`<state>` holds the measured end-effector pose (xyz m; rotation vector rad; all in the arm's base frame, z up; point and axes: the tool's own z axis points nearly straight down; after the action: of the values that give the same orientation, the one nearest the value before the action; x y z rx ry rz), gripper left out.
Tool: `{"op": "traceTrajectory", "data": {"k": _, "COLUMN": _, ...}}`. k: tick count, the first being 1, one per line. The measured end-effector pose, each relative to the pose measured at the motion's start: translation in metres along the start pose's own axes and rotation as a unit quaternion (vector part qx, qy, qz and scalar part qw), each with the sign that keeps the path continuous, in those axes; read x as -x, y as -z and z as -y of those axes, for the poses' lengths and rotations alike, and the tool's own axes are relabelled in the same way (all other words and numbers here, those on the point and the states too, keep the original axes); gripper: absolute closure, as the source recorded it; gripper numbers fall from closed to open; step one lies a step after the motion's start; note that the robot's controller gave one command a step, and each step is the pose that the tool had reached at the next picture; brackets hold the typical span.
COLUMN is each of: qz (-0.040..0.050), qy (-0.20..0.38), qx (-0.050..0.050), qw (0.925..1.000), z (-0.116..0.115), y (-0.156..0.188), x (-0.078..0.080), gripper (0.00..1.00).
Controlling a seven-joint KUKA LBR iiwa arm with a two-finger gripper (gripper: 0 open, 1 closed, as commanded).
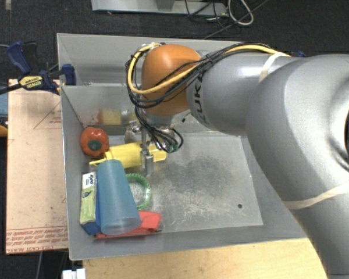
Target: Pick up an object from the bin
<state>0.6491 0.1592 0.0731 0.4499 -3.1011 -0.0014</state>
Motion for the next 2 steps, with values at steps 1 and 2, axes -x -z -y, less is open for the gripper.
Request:
{"op": "traceTrajectory", "data": {"k": 1, "qz": 0.0121, "qy": 0.178, "qx": -0.001, "qw": 0.9839, "z": -0.0041, "y": -0.0018, "x": 0.0003, "gripper": 0.0}}
{"op": "traceTrajectory", "data": {"k": 2, "qz": 0.0031, "qy": 0.003, "qx": 0.001, "qw": 1.0, "z": -0.0006, "y": 0.0017, "x": 0.0014, "gripper": 1.0}}
